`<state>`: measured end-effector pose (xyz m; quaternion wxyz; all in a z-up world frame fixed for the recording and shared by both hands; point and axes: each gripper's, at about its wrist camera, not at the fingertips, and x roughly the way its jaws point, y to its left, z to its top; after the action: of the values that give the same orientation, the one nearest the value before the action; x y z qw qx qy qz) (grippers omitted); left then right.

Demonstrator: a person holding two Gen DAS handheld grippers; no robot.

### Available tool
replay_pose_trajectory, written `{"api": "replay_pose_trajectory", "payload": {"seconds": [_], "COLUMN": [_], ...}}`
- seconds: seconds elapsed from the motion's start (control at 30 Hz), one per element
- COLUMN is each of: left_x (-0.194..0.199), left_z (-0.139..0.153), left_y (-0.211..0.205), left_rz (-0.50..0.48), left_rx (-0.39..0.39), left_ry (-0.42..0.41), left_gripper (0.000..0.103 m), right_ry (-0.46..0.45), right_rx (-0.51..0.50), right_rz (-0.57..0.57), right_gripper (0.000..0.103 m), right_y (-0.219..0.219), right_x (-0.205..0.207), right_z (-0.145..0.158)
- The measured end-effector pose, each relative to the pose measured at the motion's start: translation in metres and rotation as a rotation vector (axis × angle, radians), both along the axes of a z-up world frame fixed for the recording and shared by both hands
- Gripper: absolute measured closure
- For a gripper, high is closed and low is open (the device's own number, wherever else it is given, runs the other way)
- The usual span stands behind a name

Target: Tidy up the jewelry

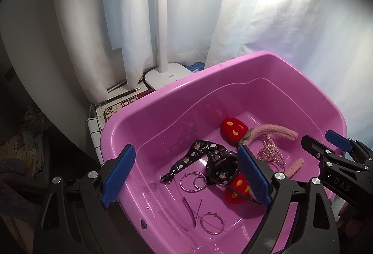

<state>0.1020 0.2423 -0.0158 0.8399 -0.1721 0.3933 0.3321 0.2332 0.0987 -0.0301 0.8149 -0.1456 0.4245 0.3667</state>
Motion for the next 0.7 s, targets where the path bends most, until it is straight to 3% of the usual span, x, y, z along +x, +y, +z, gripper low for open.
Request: {"api": "replay_pose_trajectory", "payload": {"seconds": [0.7], "left_x": [0.0015], "left_z": [-0.0019], "left_y": [-0.0016], "left_rz": [-0.011], "left_rx": [-0.019], "left_ry": [-0.001], "left_gripper": [0.016], "right_ry": [-0.006], "right_rx": [-0.005], "right_rz": [-0.001], "right_gripper": [0.032], "right_y": [-0.0021], "right_x": [-0.0009], "right_z": [-0.0003]}}
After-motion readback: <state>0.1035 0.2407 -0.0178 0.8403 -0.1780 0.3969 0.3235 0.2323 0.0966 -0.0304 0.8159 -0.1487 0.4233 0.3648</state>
